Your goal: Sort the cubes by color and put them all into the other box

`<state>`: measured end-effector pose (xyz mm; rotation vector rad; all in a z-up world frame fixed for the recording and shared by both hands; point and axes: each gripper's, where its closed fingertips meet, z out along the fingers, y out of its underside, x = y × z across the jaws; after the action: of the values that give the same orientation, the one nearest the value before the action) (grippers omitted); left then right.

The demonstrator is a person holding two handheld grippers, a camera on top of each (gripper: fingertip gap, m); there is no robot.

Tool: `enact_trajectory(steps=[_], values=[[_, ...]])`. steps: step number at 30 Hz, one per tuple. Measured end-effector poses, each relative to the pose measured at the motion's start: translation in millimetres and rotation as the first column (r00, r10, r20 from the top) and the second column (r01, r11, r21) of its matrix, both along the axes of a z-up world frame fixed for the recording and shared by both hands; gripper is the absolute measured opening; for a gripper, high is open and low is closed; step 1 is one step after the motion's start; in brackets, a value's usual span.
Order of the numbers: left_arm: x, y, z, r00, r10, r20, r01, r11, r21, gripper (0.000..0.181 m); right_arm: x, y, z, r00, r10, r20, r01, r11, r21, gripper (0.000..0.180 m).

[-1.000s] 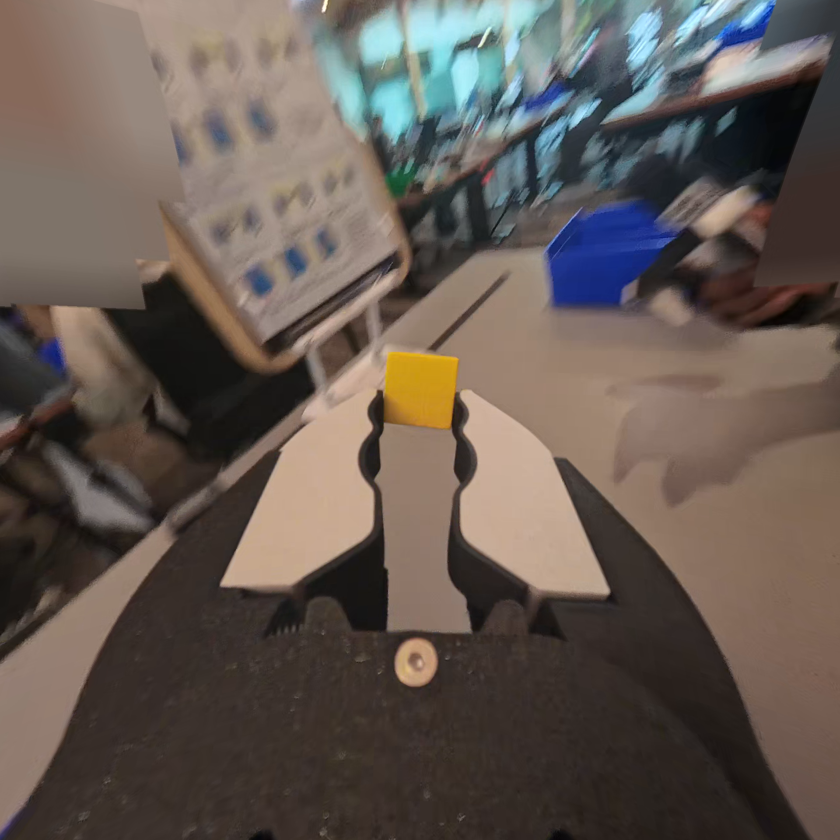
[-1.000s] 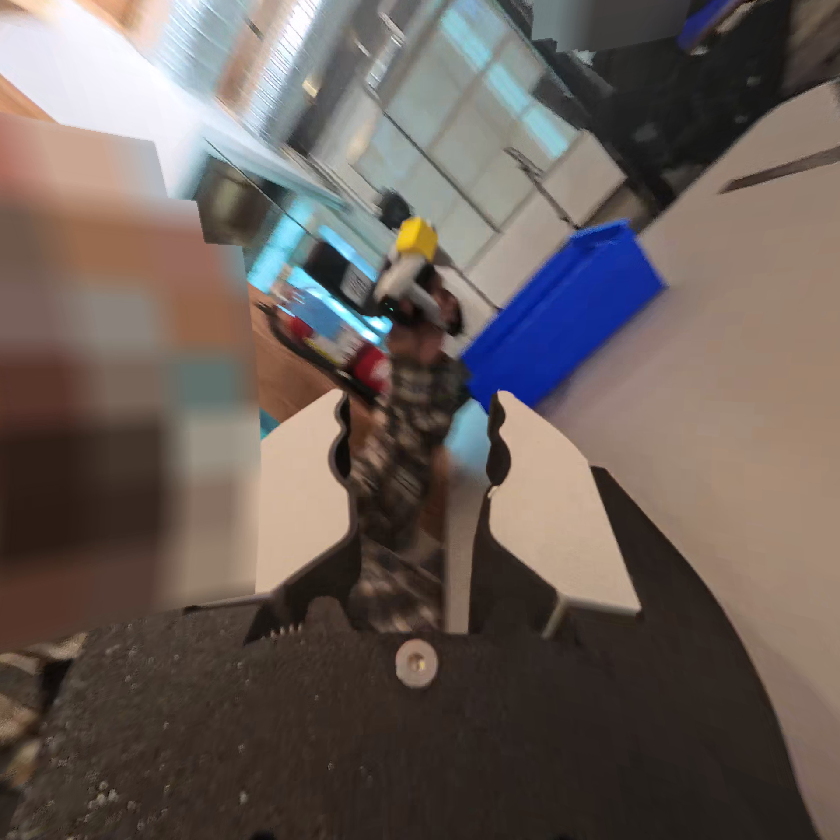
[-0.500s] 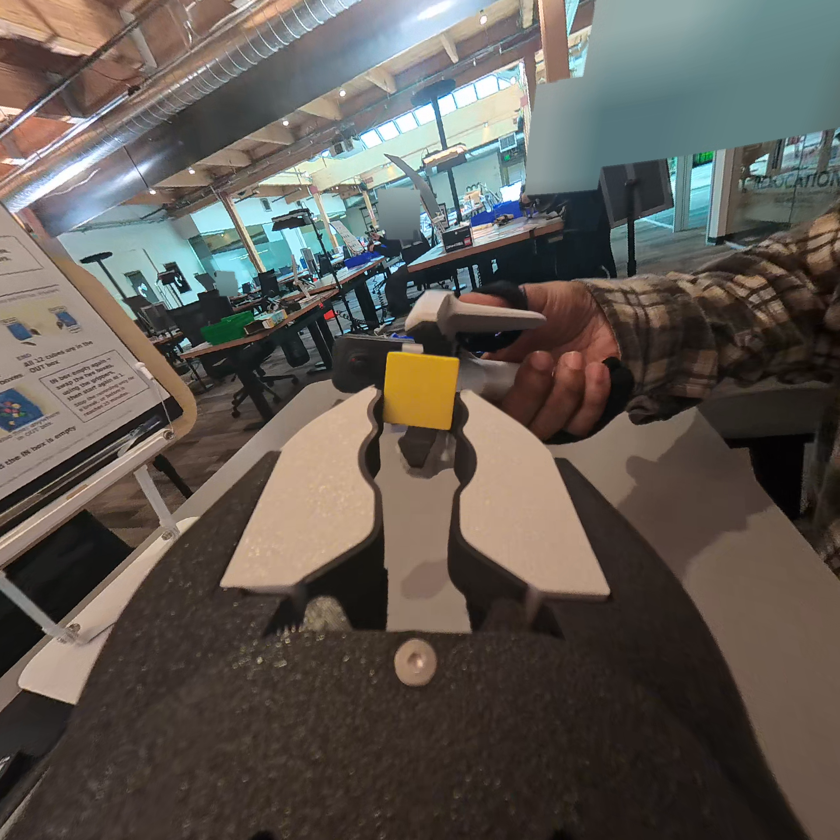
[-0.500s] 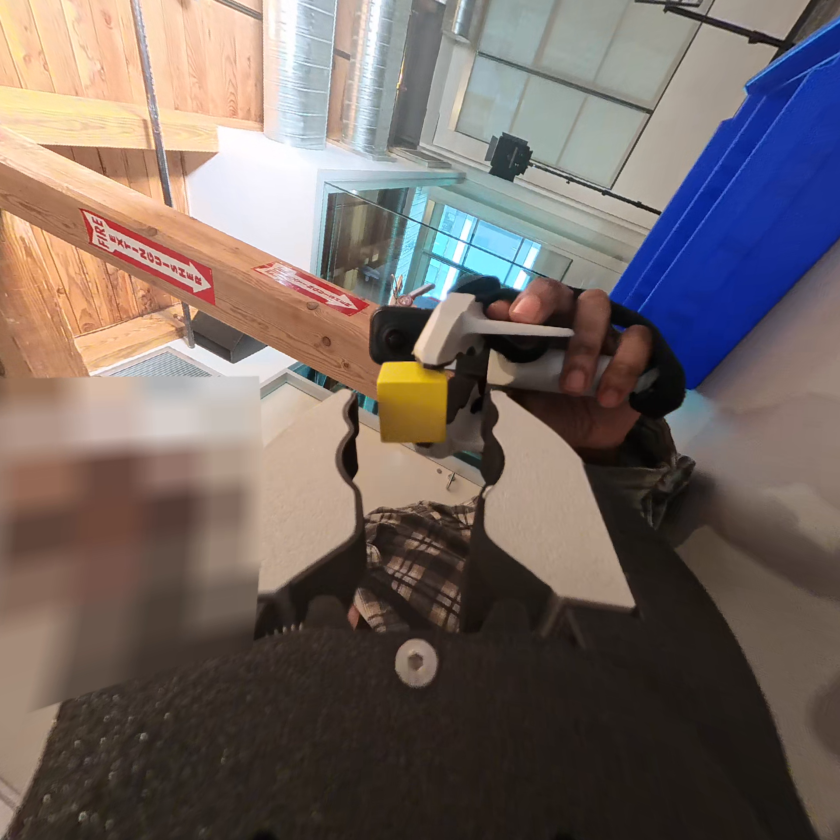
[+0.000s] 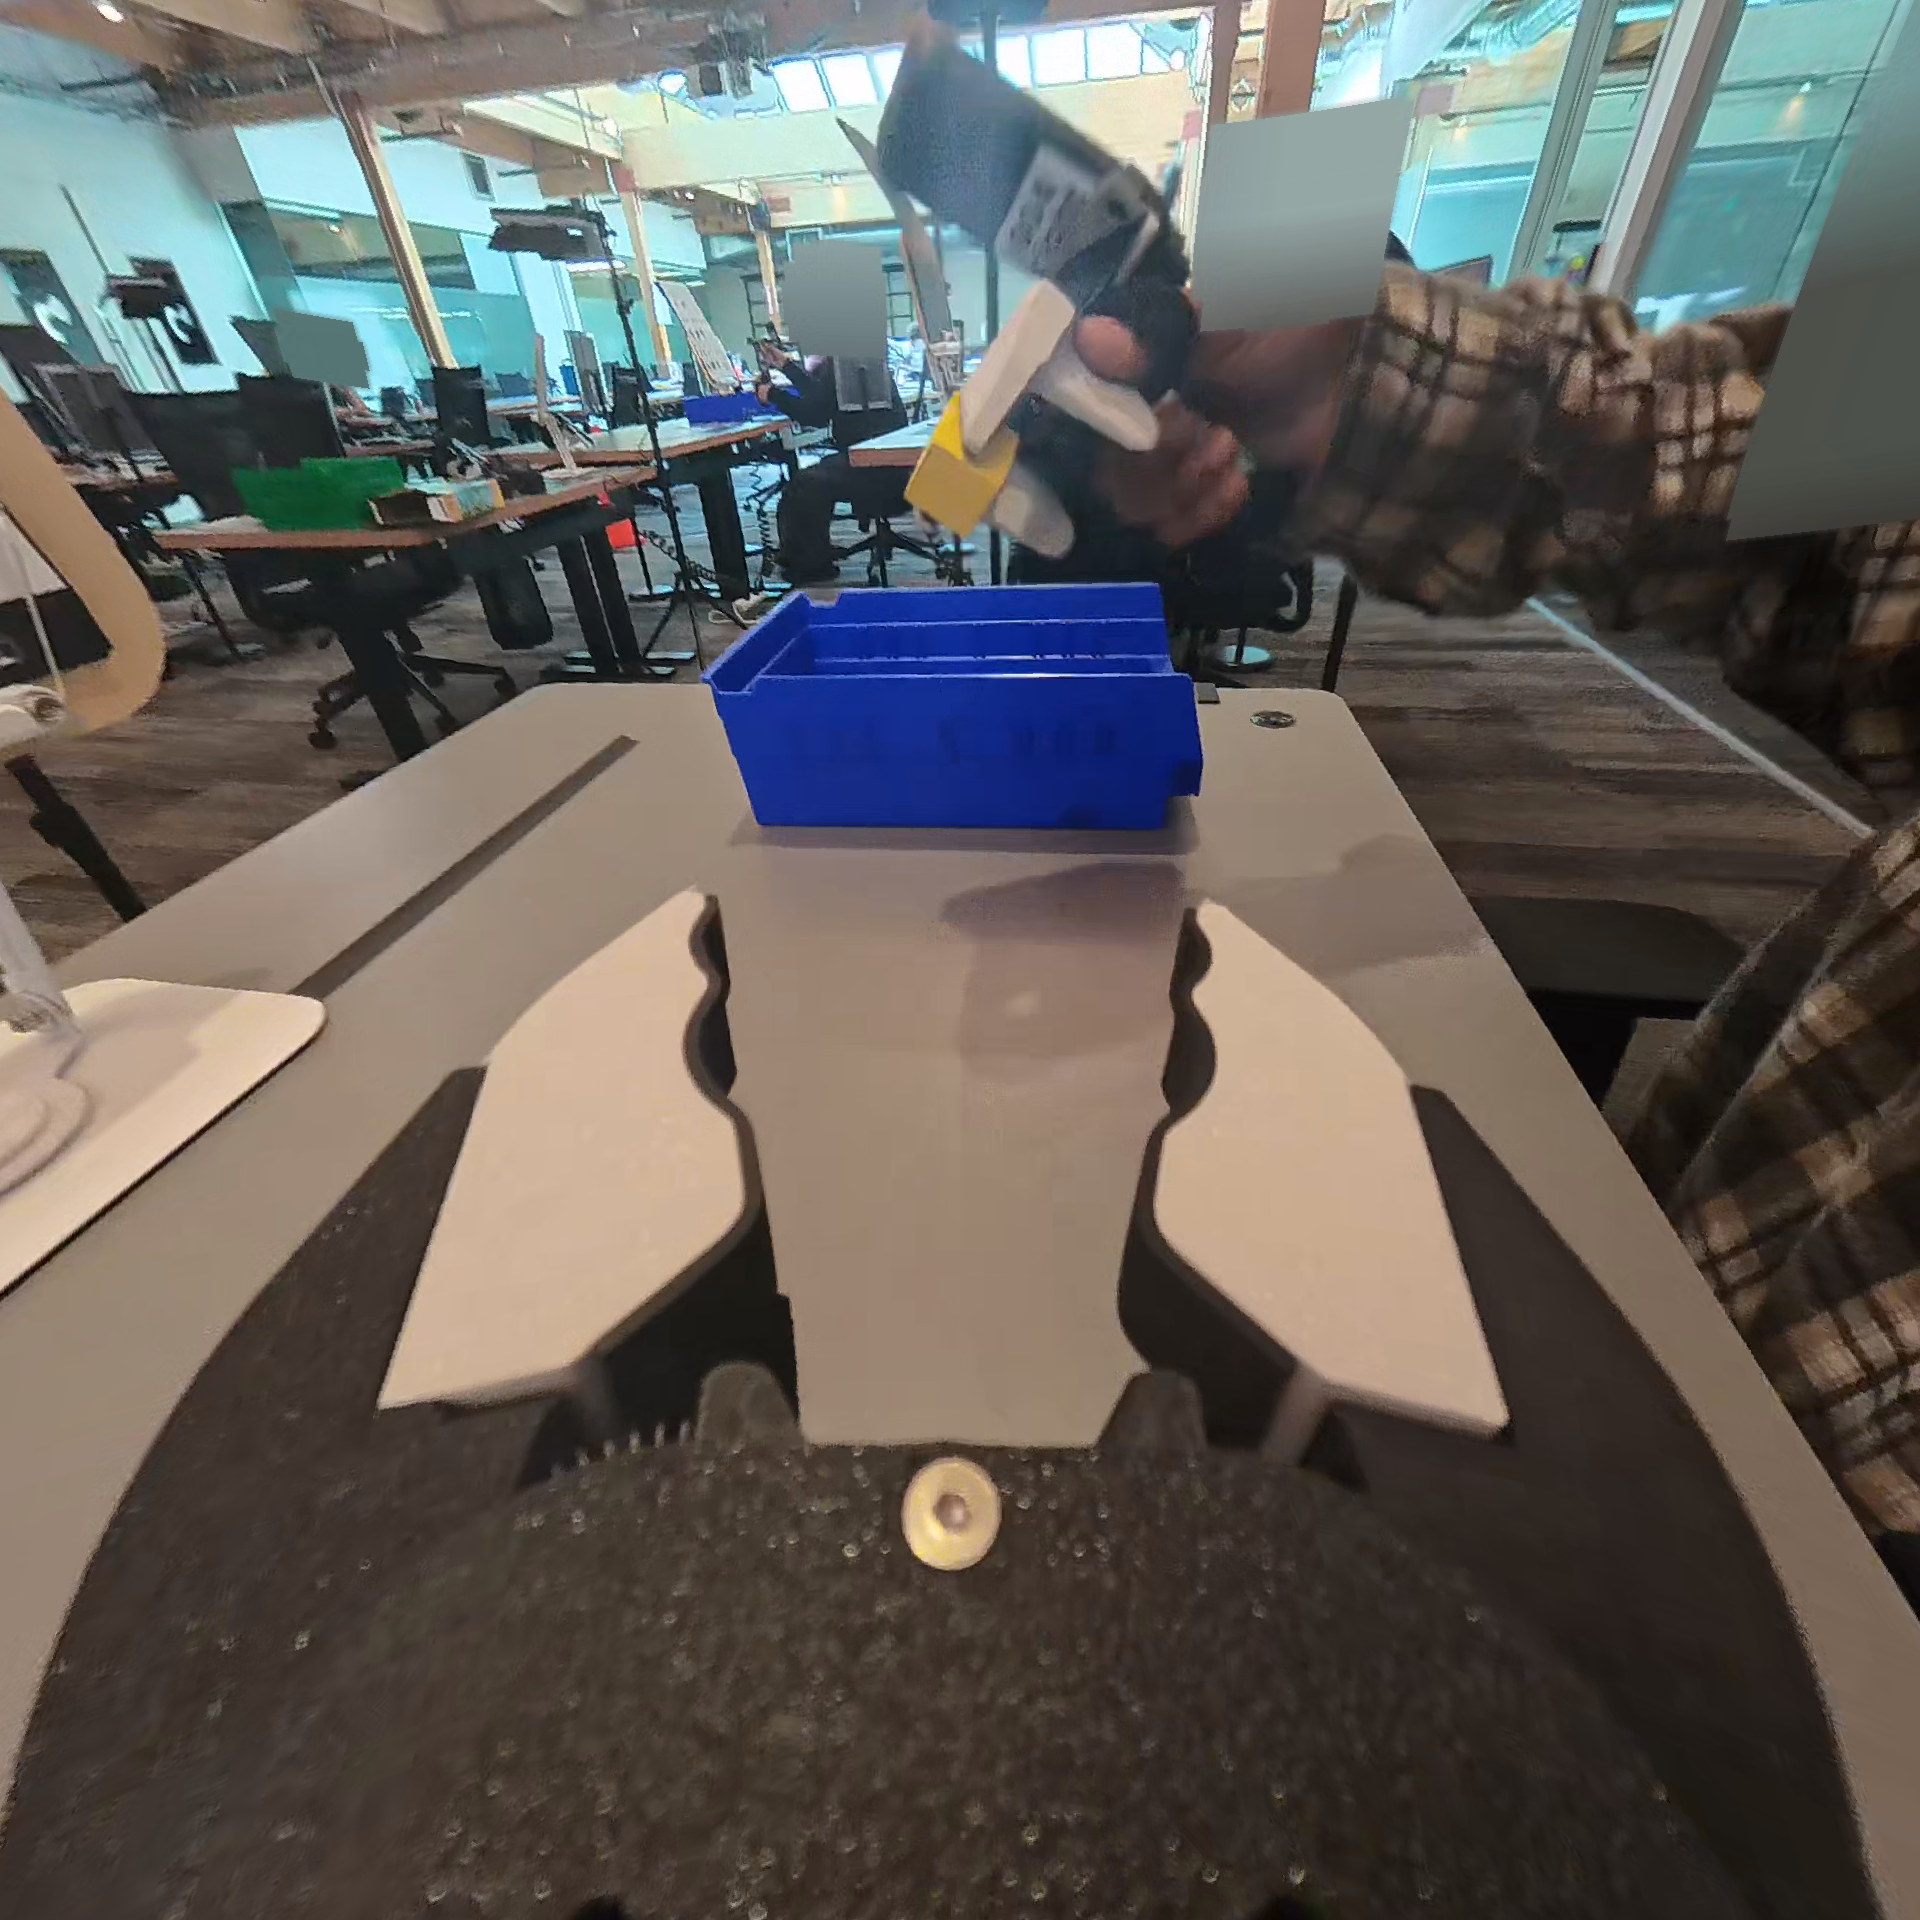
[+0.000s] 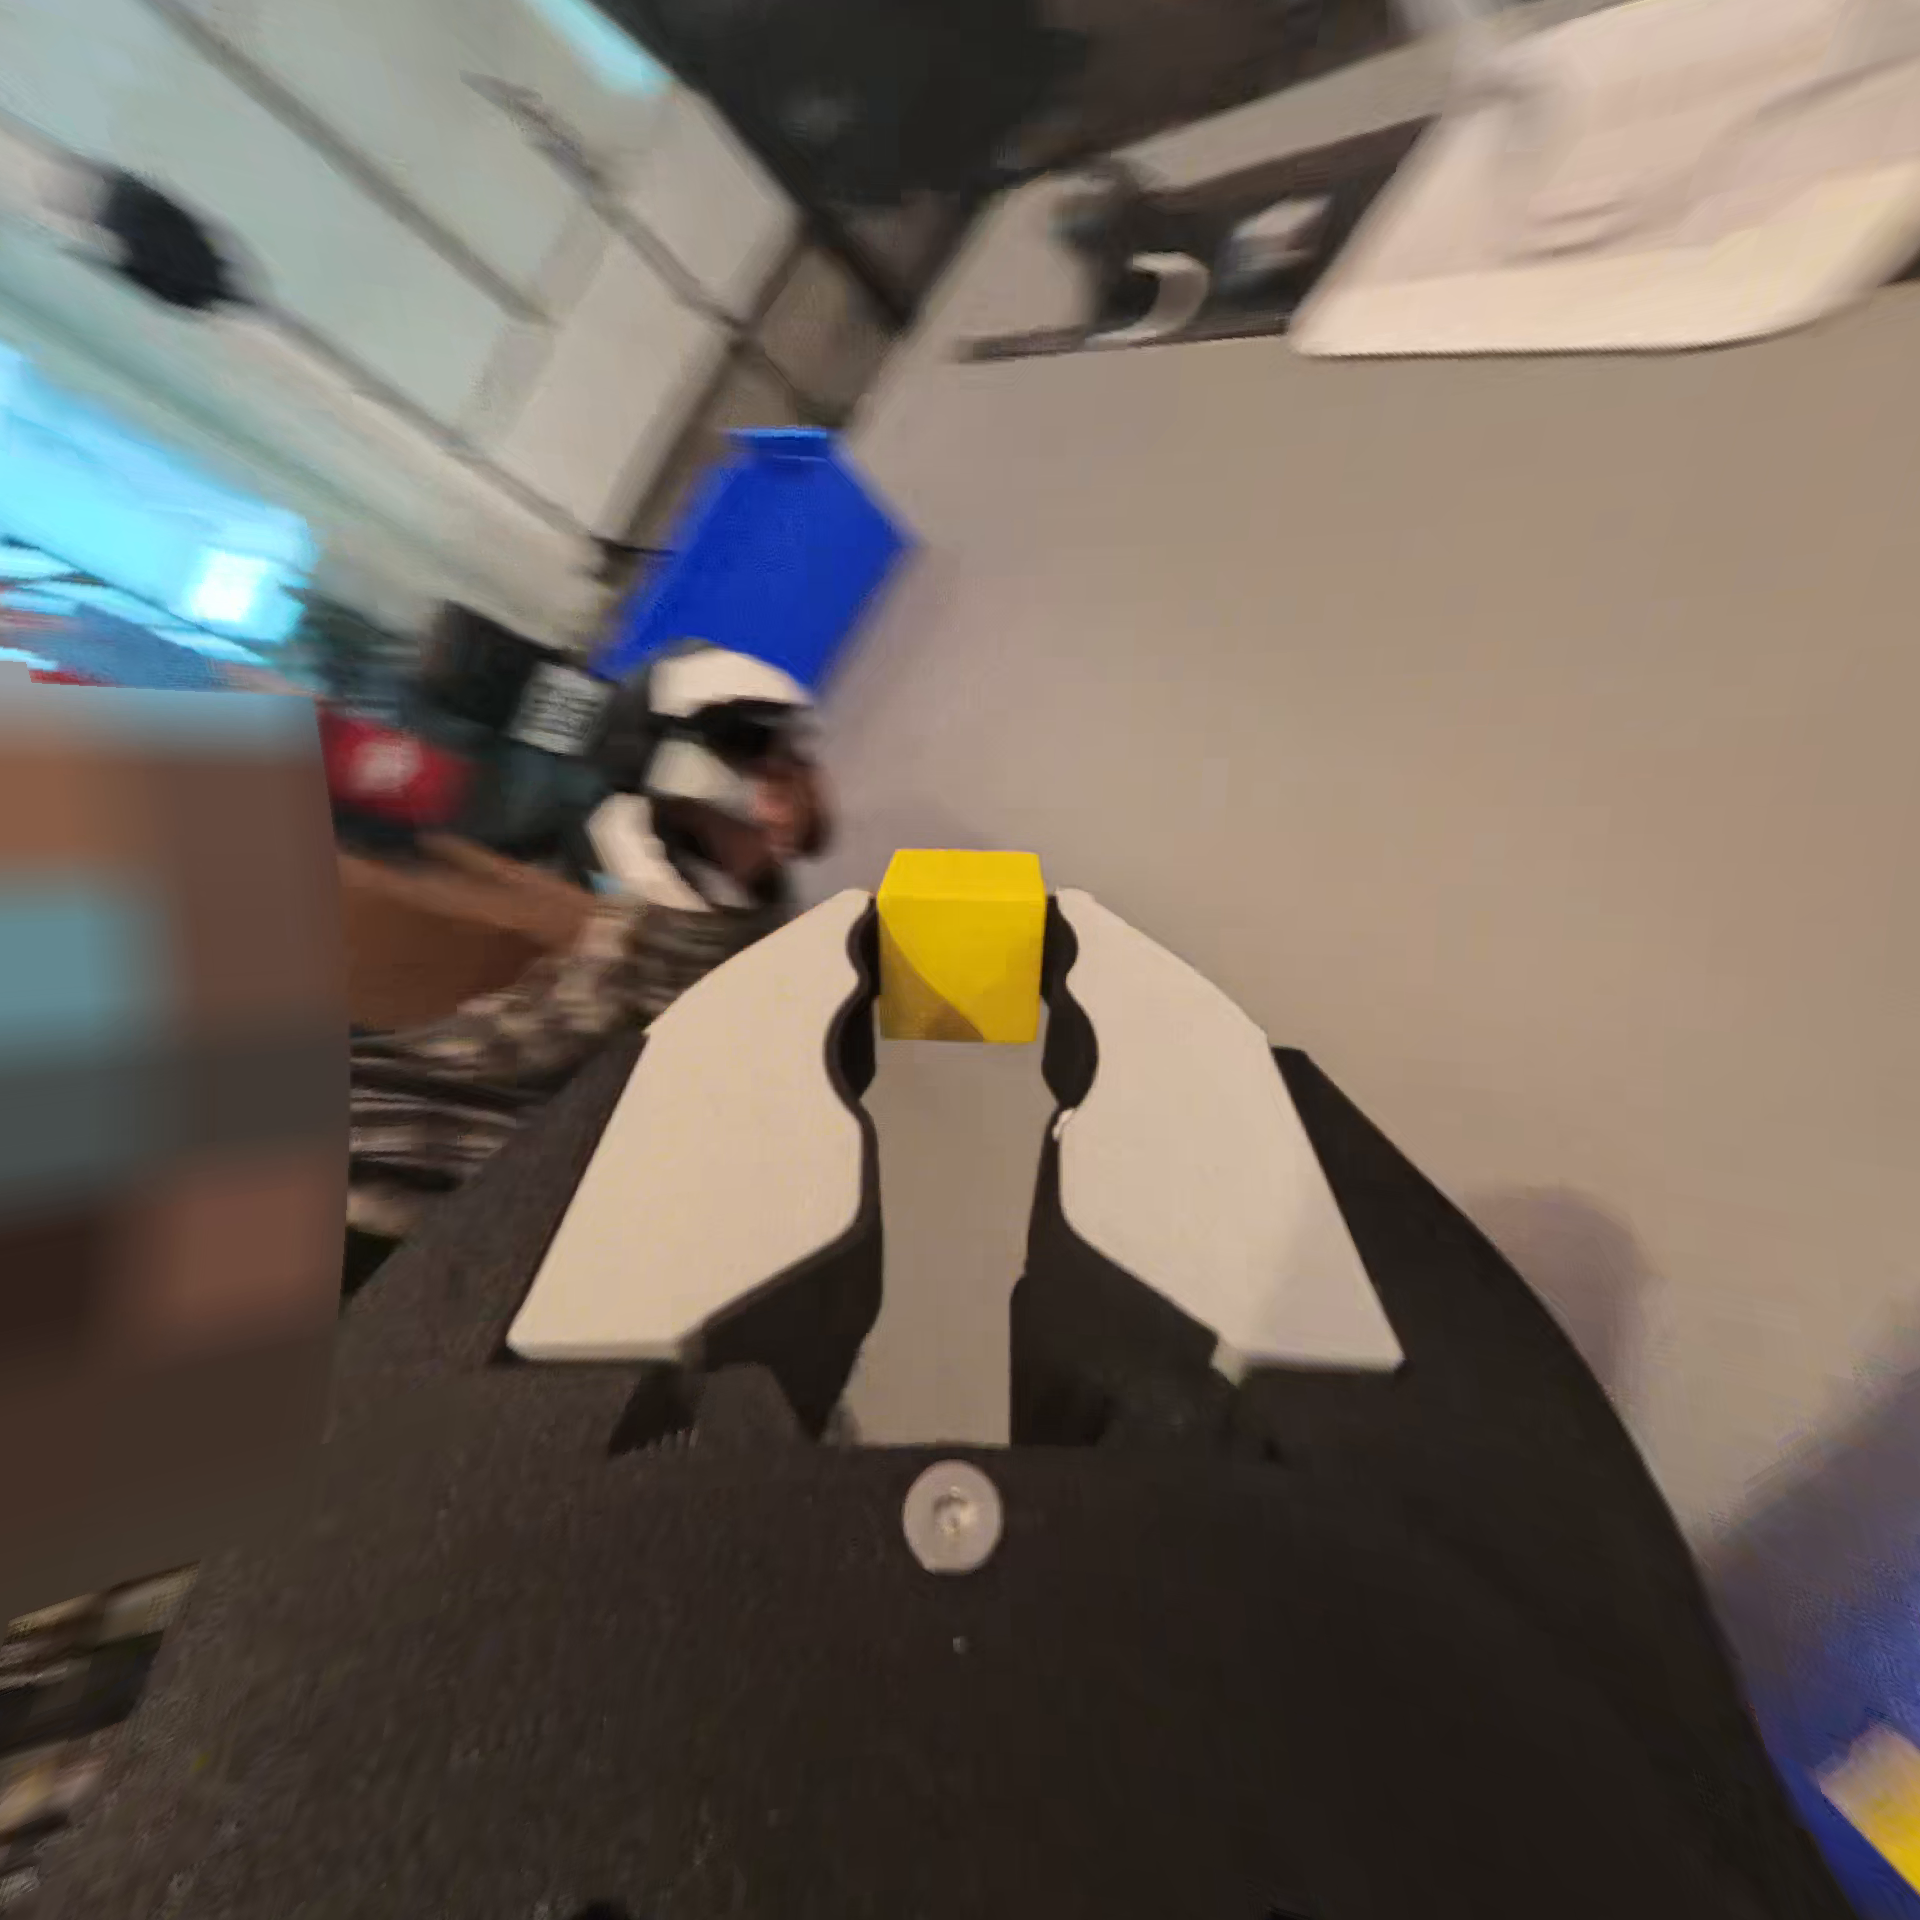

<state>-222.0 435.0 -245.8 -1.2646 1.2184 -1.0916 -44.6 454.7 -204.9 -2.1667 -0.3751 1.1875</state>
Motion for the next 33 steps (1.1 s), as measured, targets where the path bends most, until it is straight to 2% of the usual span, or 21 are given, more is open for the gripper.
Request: enact_trajectory(steps=[1,4,8,14,19,23,26,28,31,33], values=[[2,-1,-2,1.000,-0.010,-0.005,0.010,1.000,-0.006,0.081,35,2,-5,0.990,-0.069,0.122,0.067,0.998,0.017,0.028],[7,-3,-10,1.000,-0.021,-0.024,0.020,1.000,-0.009,0.077,124,-3,-27,0.886,-0.184,0.426,0.190,0.981,0.030,0.028],[14,-2,-17,0.999,-0.013,-0.036,0.012,1.000,-0.016,0.073,189,-21,-65,0.765,-0.142,0.628,0.208,0.977,-0.034,0.029],[22,-11,-21,0.996,-0.021,-0.089,0.018,0.999,-0.030,0.065,214,-50,-140,0.707,0.061,0.704,0.178,0.949,-0.260,0.029],[29,-17,-22,0.986,-0.030,-0.166,0.028,0.999,-0.019,0.064,214,-56,-174,0.658,0.173,0.733,0.157,0.921,-0.357,0.029],[35,-22,-20,0.978,-0.036,-0.205,0.040,0.999,0.015,0.062,214,-54,-188,0.624,0.210,0.753,0.155,0.911,-0.382,0.029],[36,-25,-18,0.976,-0.038,-0.212,0.045,0.999,0.025,0.061,212,-55,-195,0.630,0.229,0.742,0.147,0.903,-0.403,0.029],[32,-26,-17,0.976,-0.031,-0.215,0.038,0.999,0.028,0.061,215,-56,-197,0.612,0.236,0.755,0.155,0.900,-0.407,0.039],[20,-24,-13,0.977,0.002,-0.215,0.005,1.000,0.031,0.062,222,-55,-183,0.589,0.211,0.780,0.171,0.911,-0.376,0.047],[3,-19,-6,0.974,0.048,-0.221,-0.039,0.998,0.046,0.062,225,-50,-155,0.585,0.147,0.798,0.190,0.931,-0.311,0.052]])
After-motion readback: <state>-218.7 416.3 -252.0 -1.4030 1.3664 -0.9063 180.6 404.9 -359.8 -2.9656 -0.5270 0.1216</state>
